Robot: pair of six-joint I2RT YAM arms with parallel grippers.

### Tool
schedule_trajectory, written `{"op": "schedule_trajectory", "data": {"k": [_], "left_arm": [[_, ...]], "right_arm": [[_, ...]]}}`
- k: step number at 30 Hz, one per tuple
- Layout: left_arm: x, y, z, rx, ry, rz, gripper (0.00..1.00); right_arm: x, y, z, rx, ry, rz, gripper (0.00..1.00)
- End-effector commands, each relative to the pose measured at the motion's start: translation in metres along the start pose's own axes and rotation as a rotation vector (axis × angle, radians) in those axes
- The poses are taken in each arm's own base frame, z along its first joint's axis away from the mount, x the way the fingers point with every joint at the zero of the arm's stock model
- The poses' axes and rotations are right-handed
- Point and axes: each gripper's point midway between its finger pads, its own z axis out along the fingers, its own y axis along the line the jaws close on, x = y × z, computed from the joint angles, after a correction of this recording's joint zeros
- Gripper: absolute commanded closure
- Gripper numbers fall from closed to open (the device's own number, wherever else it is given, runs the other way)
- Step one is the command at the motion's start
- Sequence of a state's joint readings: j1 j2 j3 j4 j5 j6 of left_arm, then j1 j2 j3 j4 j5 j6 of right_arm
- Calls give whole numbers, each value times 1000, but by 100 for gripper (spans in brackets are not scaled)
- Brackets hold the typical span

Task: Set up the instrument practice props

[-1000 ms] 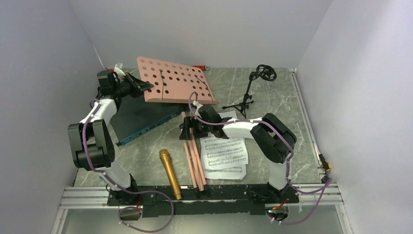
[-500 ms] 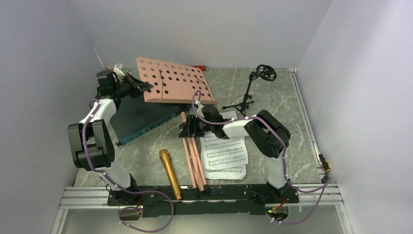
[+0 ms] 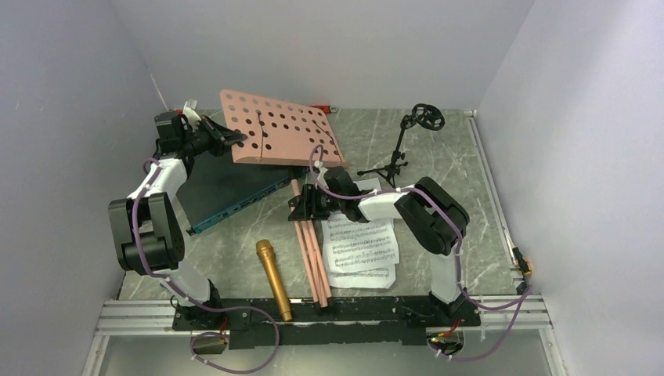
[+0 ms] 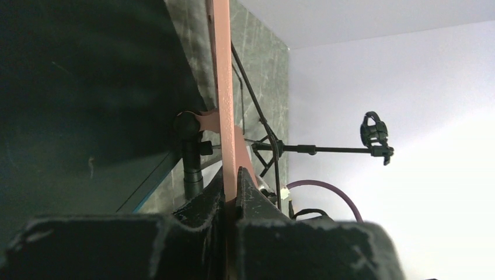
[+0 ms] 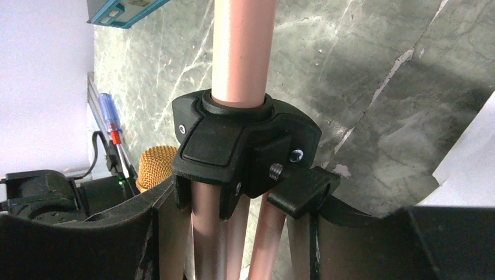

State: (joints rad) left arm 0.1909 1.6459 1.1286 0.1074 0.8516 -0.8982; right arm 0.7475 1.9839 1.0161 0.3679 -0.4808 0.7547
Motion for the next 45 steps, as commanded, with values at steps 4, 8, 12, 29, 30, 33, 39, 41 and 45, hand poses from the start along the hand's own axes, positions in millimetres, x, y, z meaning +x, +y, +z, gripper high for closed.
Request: {"op": "schedule_trajectory", "data": {"k": [4, 8, 12, 29, 30, 33, 39, 41, 45], "left_arm": [[-15, -137, -43, 303, -12, 267, 97], [-14, -172, -62, 351, -23, 315, 97], [-11, -211, -86, 381, -52, 379, 97], [21, -328, -174, 541, -158, 543, 97], [22, -331, -176, 546, -163, 548, 97], [27, -341, -185, 572, -170, 564, 97], [40, -360, -203, 615, -175, 604, 97], [42, -364, -207, 620, -180, 615, 97], [46, -369, -213, 623, -190, 624, 97]], "right_arm": [[-44, 29, -18, 7, -116, -223, 100], [-59, 43, -24, 0, -152, -261, 100], [-79, 65, -36, -18, -199, -307, 100], [-144, 168, -85, -157, -366, -436, 100], [-147, 170, -85, -157, -372, -441, 100], [-160, 176, -84, -139, -390, -453, 100], [-181, 197, -90, -157, -439, -482, 100], [-188, 205, -94, -162, -457, -494, 100], [-200, 217, -98, -182, -493, -501, 100]]}}
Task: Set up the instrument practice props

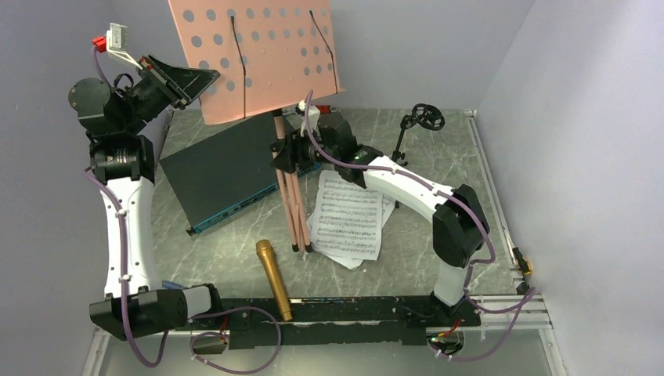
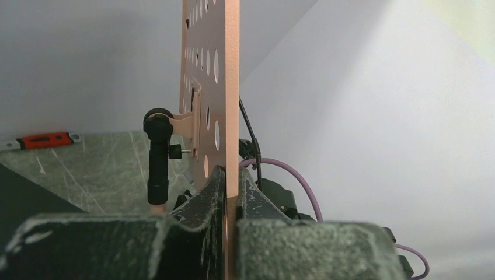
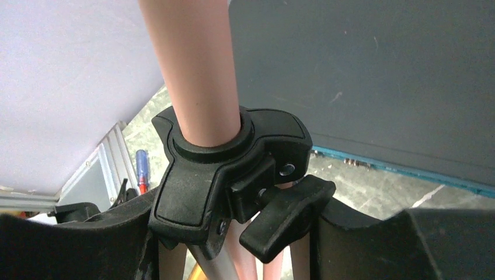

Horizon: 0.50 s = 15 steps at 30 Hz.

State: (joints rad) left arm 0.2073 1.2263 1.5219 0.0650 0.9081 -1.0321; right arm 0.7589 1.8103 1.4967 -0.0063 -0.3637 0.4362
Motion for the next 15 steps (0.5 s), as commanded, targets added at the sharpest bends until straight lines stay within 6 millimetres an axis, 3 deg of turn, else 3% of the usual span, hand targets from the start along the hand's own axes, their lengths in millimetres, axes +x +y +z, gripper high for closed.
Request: {"op": "schedule_trajectory", "data": {"k": [1, 15], "left_arm": [[2, -113, -29, 240, 40, 124, 97], [4, -127, -35, 270, 55, 139, 98]], "right_arm": [[-93, 42, -10, -91, -249, -62, 100], [-154, 46, -8, -62, -438, -172, 100]]}}
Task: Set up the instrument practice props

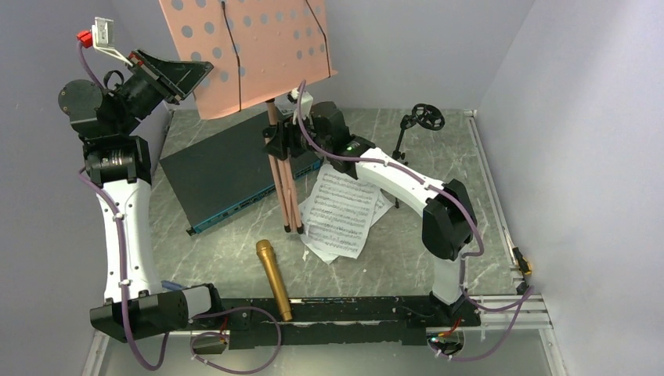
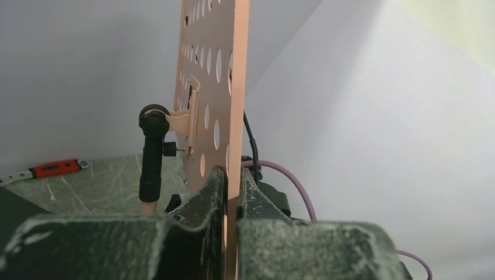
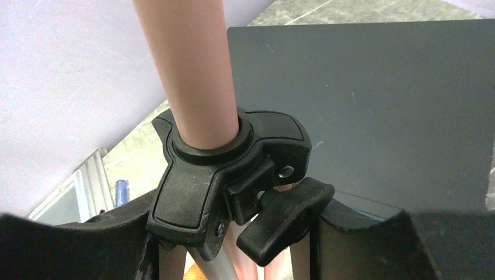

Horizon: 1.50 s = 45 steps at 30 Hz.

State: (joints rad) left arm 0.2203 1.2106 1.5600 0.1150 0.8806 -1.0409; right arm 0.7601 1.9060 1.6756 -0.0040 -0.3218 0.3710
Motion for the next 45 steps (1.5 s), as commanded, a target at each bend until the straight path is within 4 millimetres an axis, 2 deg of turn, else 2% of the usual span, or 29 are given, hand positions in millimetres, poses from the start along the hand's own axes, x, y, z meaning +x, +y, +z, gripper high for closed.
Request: {"op": "schedule_trajectory", "data": {"k": [1, 6, 15, 28, 31, 35, 40, 45], "left_arm": [[14, -106, -29, 244, 110, 53, 97], [17, -105, -29, 245, 119, 49, 97], [12, -110, -28, 250, 114, 63, 97], [8, -110, -26, 251, 112, 66, 97], [10, -107, -25, 256, 111, 61, 97], [17, -98, -25, 255, 128, 30, 97], [30, -84, -26, 258, 154, -13, 97], [46, -82, -35, 275, 182, -13, 97]], "right_arm": [[-120, 33, -19, -49, -370, -85, 100], [-147, 35, -25, -37, -442, -124, 100], [-186, 62, -44, -103, -553, -151, 100], [-247, 87, -78, -99, -703, -241, 100], [-247, 83, -78, -84, -723, -246, 100], [-236, 70, -69, -47, -713, -252, 100], [-211, 55, -57, -38, -697, -230, 100], [-186, 41, -47, -26, -672, -212, 100]]}}
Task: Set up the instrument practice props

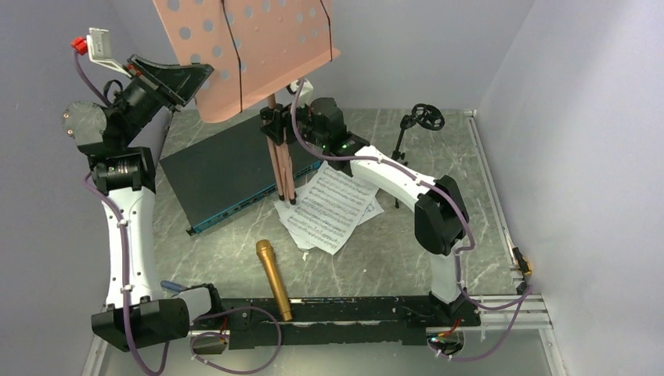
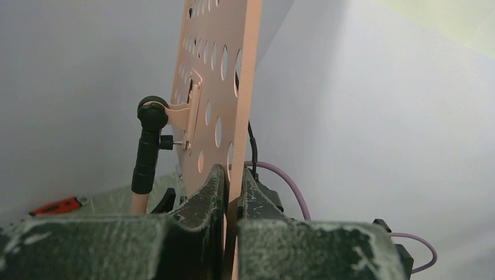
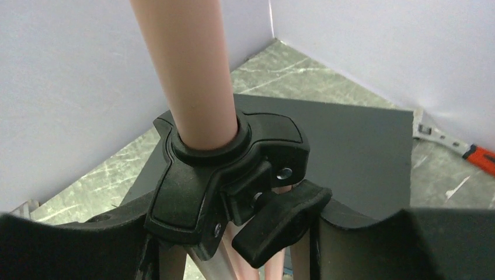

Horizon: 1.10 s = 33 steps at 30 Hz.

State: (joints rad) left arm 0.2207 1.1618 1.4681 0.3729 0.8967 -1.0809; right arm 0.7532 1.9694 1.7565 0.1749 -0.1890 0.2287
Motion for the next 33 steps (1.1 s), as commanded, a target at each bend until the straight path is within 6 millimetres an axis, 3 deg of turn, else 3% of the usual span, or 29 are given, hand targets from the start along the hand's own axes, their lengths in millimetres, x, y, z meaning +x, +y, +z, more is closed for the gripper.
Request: {"op": "schedule_trajectory", "data": {"k": [1, 10, 19, 33], "left_arm": [[44, -63, -24, 160, 221, -152, 97], [66, -71, -40, 193, 227, -153, 97], [77, -95, -55, 242, 261, -101, 97], [92, -112, -75, 225, 291, -36, 98]], "right_arm": [[-142, 28, -36, -56, -454, 3, 100], [-114, 20, -42, -30, -424, 3, 100], [-92, 30, -62, -80, -390, 16, 100], [-56, 43, -89, -119, -317, -89, 100]]}}
